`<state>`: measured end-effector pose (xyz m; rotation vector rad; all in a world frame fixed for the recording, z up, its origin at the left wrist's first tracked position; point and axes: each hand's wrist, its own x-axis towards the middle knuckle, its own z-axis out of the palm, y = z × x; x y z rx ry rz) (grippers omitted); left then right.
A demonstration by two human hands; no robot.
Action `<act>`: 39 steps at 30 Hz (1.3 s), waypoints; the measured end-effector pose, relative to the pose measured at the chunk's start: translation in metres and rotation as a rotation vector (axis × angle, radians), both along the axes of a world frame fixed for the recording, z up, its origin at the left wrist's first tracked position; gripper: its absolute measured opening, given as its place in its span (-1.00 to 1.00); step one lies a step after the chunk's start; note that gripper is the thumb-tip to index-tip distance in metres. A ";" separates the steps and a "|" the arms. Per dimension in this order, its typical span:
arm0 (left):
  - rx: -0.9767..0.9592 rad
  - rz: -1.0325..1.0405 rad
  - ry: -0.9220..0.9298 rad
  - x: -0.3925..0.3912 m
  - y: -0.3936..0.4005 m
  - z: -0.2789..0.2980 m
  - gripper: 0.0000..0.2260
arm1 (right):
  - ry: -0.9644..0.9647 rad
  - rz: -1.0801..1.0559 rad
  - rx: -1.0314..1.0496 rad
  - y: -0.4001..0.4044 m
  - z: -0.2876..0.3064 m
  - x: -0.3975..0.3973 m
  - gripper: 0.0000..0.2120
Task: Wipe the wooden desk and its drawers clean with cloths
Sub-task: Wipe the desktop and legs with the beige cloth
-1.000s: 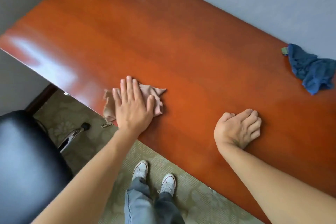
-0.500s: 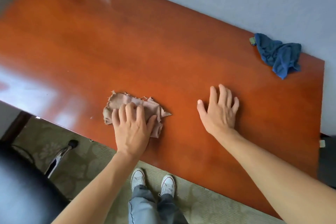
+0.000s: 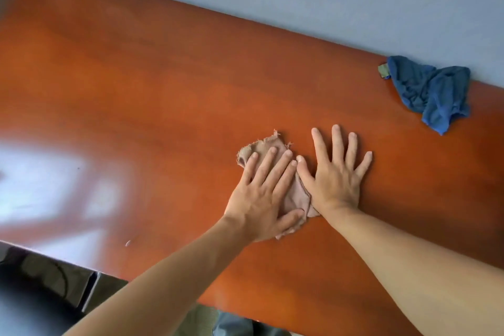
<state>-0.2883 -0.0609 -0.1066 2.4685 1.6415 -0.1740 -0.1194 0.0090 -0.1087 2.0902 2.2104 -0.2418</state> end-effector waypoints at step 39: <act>-0.073 -0.214 0.037 -0.006 0.225 0.010 -0.14 | 0.026 -0.016 -0.017 0.002 0.005 0.004 -0.34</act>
